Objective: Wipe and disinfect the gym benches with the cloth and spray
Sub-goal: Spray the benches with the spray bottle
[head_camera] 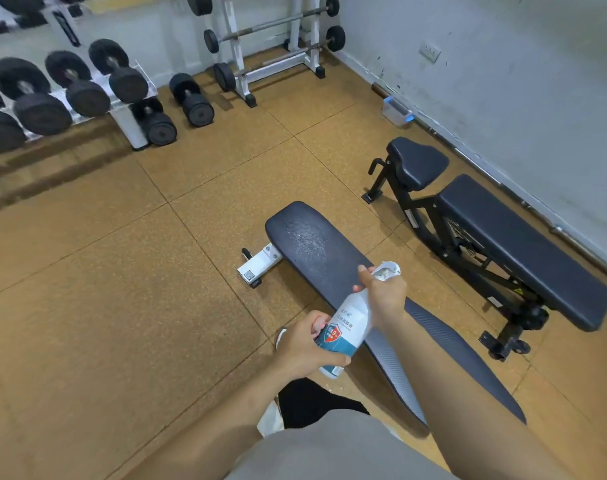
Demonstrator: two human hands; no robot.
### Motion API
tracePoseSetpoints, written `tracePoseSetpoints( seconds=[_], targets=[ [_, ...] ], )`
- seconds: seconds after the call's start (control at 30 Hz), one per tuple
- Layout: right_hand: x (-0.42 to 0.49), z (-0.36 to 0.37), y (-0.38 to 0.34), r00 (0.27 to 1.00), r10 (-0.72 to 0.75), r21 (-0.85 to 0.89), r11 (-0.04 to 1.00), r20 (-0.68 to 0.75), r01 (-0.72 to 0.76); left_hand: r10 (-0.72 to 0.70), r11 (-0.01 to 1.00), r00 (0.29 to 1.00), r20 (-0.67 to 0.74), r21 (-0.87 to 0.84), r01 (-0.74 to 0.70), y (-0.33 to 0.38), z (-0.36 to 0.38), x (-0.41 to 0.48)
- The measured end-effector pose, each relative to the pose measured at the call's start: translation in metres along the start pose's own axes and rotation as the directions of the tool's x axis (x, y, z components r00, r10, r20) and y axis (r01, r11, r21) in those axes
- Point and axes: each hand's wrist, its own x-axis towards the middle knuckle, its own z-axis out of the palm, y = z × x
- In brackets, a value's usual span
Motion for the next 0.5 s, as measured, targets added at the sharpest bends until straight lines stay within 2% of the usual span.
tracePoseSetpoints(
  seconds=[0.23,0.43,0.5],
  targets=[
    [0.047,0.066,-0.002,0.995,0.095,0.050,0.994,-0.026,-0.094,-0.095,0.994,0.995,0.001,0.060,0.095,0.001,-0.059,0.052],
    [0.080,0.118,-0.008,0.988,0.144,0.080,0.986,0.060,-0.148,-0.134,0.986,0.991,-0.005,0.099,0.134,0.006,-0.103,0.090],
    [0.087,0.130,-0.009,0.989,0.144,0.057,0.988,0.039,-0.146,-0.145,0.986,0.989,-0.011,0.083,0.145,0.007,-0.113,0.097]
  ],
)
